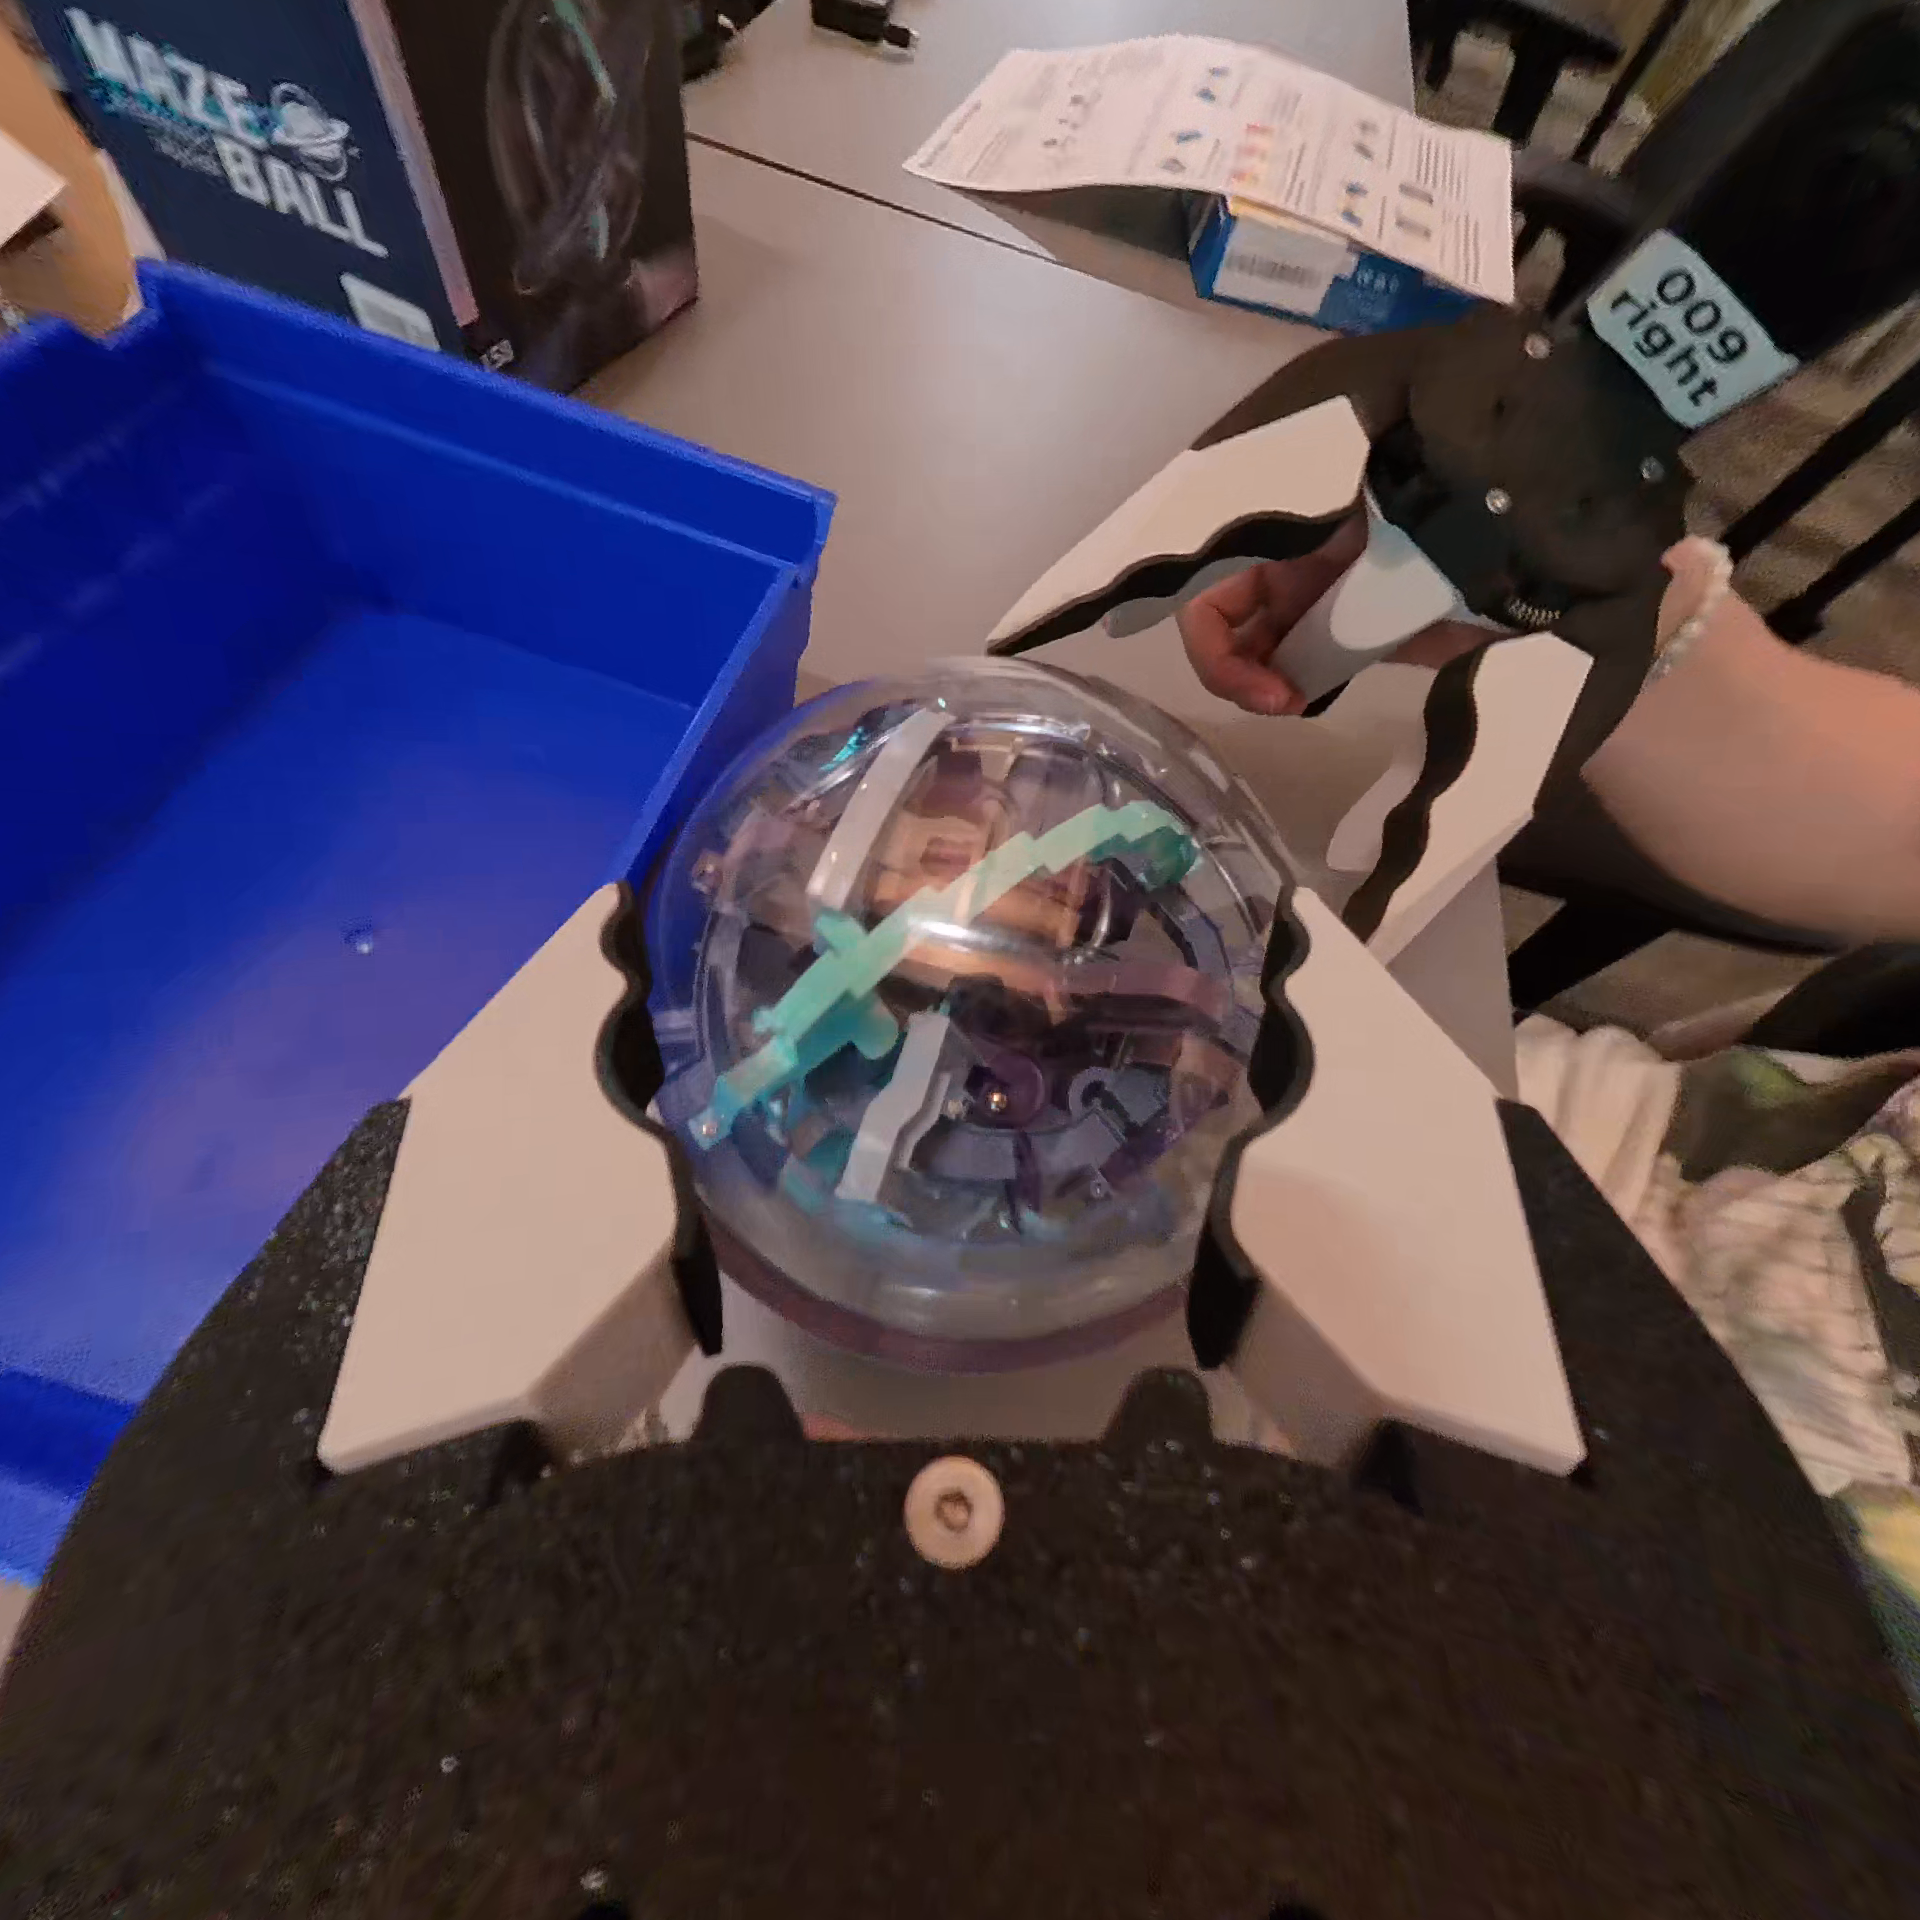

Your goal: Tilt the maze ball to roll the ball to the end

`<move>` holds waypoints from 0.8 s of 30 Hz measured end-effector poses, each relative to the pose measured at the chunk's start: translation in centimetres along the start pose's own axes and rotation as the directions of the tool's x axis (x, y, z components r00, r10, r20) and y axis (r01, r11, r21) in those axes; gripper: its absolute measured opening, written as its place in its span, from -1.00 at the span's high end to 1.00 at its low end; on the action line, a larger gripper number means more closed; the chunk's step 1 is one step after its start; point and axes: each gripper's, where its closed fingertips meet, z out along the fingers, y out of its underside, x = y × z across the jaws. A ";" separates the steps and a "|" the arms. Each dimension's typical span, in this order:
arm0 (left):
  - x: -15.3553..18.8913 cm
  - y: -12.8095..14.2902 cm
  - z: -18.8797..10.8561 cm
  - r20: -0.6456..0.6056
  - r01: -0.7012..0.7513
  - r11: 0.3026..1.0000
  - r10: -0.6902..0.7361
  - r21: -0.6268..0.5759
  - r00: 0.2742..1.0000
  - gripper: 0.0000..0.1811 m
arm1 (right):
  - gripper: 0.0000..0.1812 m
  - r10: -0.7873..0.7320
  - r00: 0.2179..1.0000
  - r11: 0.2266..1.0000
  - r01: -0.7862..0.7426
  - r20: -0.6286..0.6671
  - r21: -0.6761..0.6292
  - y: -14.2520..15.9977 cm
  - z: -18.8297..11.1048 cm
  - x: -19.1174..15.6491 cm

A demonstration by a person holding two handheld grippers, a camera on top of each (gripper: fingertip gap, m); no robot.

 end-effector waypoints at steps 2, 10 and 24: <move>0.4 -0.1 0.6 -0.028 -0.037 0.998 0.036 -0.040 0.999 -0.25 | -0.20 0.008 1.000 1.000 -0.008 0.007 0.002 0.0 0.2 0.0; -0.7 0.0 1.3 -0.004 0.151 0.984 -0.152 -0.093 0.988 -0.26 | -0.18 -0.034 0.998 0.999 0.033 -0.047 -0.032 0.6 -0.6 -0.2; -1.2 0.5 0.6 0.113 0.356 0.929 -0.345 -0.102 0.932 -0.26 | -0.28 -0.278 0.935 0.960 0.273 -0.220 -0.055 1.2 0.9 -1.5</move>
